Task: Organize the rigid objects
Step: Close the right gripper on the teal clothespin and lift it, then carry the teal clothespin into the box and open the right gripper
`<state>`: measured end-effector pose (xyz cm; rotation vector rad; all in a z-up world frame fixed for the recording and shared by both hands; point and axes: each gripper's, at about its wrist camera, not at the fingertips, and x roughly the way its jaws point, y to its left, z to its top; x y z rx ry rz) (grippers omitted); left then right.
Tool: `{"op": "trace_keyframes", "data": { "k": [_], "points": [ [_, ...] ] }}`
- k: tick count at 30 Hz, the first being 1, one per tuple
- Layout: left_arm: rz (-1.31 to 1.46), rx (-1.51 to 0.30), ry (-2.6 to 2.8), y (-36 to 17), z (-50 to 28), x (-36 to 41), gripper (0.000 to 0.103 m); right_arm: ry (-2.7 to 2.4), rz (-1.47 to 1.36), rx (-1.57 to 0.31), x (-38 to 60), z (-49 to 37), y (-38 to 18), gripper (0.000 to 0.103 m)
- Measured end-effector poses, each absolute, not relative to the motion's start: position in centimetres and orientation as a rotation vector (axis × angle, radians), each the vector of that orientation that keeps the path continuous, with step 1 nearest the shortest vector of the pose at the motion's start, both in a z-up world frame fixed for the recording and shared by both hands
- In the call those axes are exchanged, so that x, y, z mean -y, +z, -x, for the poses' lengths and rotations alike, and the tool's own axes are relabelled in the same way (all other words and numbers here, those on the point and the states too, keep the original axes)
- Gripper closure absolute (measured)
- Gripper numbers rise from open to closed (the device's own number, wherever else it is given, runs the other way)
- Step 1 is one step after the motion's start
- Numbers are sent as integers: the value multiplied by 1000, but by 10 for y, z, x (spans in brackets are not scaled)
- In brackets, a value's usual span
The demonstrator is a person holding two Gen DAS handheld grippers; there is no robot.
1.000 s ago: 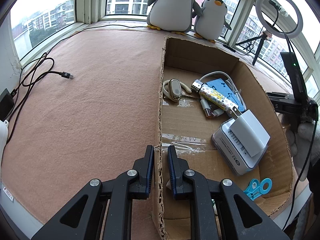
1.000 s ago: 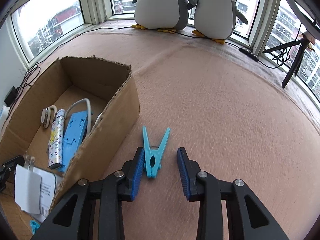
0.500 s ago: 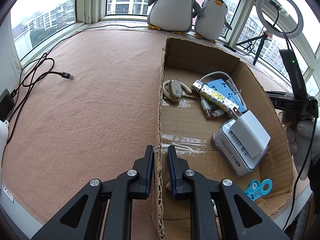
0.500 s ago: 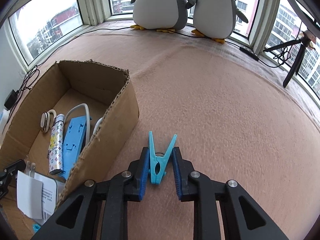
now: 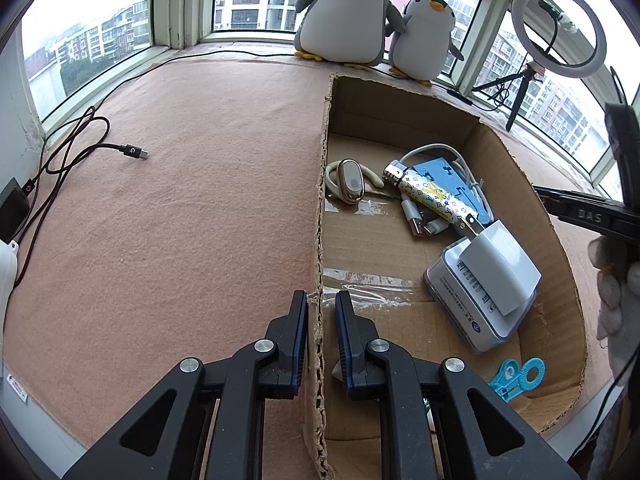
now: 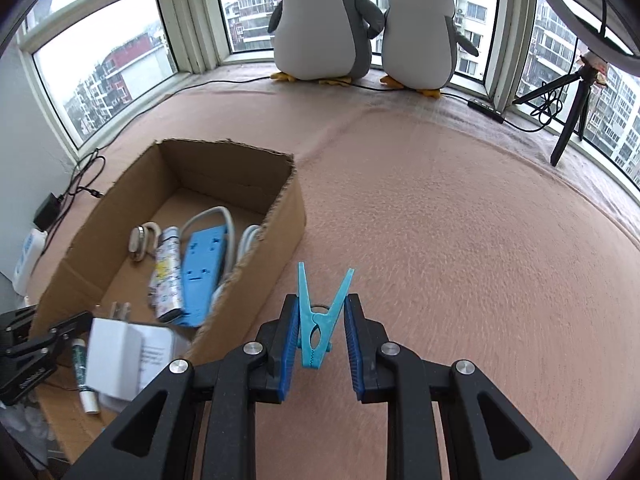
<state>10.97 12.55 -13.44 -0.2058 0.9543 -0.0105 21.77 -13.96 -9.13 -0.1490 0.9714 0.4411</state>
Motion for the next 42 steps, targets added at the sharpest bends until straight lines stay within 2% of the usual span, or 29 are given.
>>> {"op": "trace_keyframes", "data": {
  "k": [16, 26, 42],
  "points": [
    [208, -952, -14, -133, -109, -124, 88, 467, 85, -933, 139, -192, -54, 83],
    [207, -952, -14, -133, -109, -124, 88, 627, 95, -890, 76, -169, -21, 83],
    [211, -951, -15, -133, -109, -124, 88, 703, 139, -1038, 2, -181, -61, 83]
  ]
}}
